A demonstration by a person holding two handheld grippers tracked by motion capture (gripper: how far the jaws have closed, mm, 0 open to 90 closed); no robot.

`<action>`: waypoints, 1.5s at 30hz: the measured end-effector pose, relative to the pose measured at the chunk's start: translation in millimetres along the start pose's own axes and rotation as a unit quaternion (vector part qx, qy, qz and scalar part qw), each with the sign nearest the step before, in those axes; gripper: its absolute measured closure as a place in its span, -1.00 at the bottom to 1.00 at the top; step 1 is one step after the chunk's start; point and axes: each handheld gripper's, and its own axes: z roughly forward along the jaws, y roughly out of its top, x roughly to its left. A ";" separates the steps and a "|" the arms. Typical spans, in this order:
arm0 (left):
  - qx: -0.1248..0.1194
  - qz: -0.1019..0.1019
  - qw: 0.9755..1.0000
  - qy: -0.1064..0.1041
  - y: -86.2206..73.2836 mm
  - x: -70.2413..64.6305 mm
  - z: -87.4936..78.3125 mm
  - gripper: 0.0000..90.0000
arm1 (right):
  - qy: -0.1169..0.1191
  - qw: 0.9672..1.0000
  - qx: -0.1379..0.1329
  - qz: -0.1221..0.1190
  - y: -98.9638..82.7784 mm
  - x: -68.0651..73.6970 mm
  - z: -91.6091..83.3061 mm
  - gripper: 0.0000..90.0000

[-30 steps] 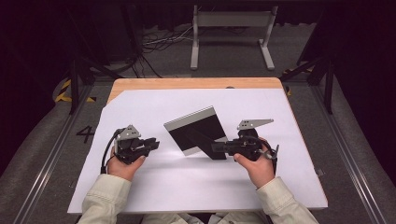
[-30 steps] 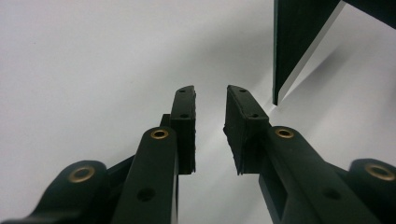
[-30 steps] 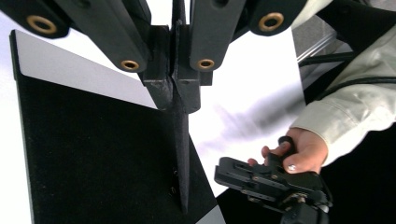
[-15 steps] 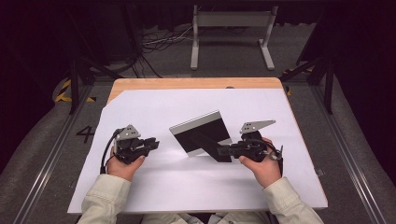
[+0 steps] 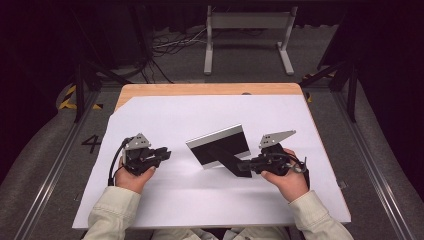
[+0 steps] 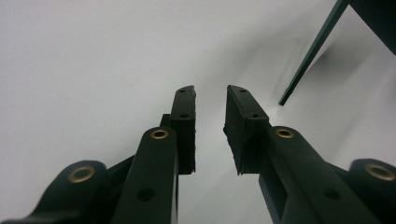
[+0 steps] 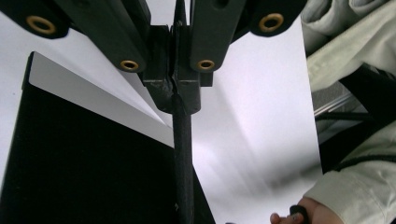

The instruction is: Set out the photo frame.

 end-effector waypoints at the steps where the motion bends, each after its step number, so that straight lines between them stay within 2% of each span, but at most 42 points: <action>1: 0.000 0.001 1.000 -0.001 0.2 0.2 0.4 0.64 | 0.000 1.000 0.003 -0.003 -0.2 0.1 -0.1 0.94; 11: 0.001 0.004 1.000 -0.004 2.1 -0.4 2.8 0.64 | -0.005 0.999 0.038 -0.027 -3.9 0.0 -0.3 0.93; 18: 0.002 0.004 1.000 -0.007 2.9 -0.7 4.3 0.64 | -0.014 0.997 0.062 -0.051 -5.7 2.6 0.3 0.92; 32: 0.004 0.004 1.000 -0.009 3.7 -1.3 6.2 0.64 | -0.021 0.994 0.087 -0.056 -12.9 1.6 -2.3 0.91; 38: 0.005 0.006 1.000 -0.012 4.5 -1.7 7.8 0.63 | -0.030 0.992 0.103 -0.060 -16.6 0.5 -1.8 0.89; 45: 0.012 0.007 1.000 -0.017 6.8 -2.9 13.3 0.61 | -0.039 0.992 0.107 -0.057 -21.1 -1.6 -3.9 0.86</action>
